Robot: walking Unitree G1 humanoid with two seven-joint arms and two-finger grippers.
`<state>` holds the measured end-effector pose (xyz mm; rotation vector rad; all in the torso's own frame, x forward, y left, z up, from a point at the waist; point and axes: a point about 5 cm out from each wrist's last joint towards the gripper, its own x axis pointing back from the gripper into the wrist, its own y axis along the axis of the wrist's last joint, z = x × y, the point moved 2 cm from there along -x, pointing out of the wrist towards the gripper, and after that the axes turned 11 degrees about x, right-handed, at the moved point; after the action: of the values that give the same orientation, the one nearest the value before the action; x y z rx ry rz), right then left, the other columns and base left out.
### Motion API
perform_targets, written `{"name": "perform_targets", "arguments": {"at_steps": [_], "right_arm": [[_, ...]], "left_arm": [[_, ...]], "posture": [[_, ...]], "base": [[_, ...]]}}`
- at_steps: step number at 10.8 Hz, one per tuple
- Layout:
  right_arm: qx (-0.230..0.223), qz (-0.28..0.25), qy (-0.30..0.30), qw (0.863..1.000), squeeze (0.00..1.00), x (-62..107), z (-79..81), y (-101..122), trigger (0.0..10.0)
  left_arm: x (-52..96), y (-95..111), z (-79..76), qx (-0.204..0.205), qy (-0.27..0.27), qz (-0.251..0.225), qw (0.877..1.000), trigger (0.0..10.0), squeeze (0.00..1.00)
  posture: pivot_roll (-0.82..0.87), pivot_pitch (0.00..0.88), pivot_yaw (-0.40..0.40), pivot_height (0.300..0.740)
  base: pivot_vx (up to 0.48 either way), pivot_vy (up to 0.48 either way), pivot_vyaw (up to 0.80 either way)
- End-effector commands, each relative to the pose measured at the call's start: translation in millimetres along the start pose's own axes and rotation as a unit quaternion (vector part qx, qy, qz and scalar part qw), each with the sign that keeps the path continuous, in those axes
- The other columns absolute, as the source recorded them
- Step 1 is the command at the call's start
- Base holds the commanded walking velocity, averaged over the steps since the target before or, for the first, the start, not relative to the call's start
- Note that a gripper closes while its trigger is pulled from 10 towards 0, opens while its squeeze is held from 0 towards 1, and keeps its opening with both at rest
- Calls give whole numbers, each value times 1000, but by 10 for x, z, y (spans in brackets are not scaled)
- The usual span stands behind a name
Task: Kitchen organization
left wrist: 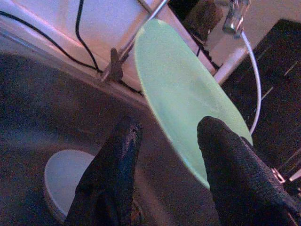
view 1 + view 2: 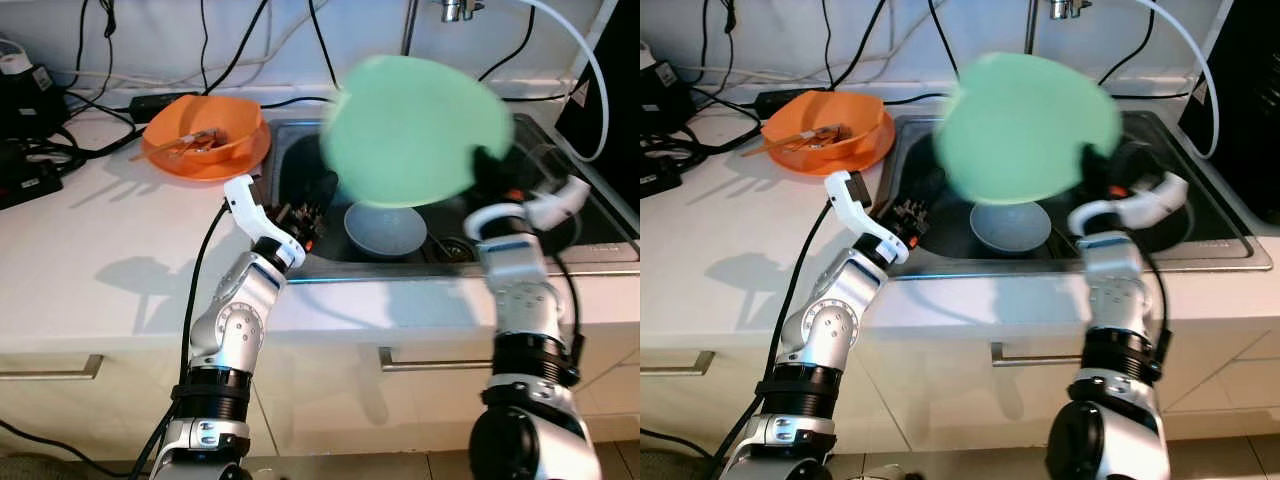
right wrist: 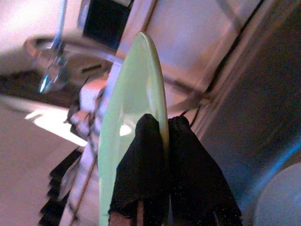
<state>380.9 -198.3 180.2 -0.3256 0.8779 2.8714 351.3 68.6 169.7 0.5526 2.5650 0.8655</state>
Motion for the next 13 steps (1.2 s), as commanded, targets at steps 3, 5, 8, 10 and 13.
{"name": "perform_targets", "arguments": {"at_steps": [3, 5, 8, 10, 13], "right_arm": [[94, -16, 0, 995, 0, -98, 59, 137, 0], [155, 17, 2, 988, 0, -96, 30, 26, 0], [266, 81, 21, 960, 0, -119, 39, -223, 10000], [311, 113, 32, 943, 0, -165, 66, -348, 10000], [373, 144, 54, 915, 0, -243, 128, -452, 10000]], "left_arm": [[30, -167, -24, -108, -7, 87, 990, 10000, 0], [109, -334, 14, -199, -11, 179, 963, 10000, 0], [190, -366, 58, -263, 0, 229, 937, 10000, 0], [187, -369, 13, -270, -4, 232, 934, 10000, 0], [193, -358, -13, -279, -8, 236, 931, 10000, 0]], "posture": [[87, 0, 34, 740], [82, 0, 36, 740], [91, 0, 29, 740], [95, 0, 26, 740], [95, 0, 27, 740]], "base": [[0, 0, 0], [0, 0, 0], [0, 0, 0], [0, 0, 0], [0, 0, 0]]}}
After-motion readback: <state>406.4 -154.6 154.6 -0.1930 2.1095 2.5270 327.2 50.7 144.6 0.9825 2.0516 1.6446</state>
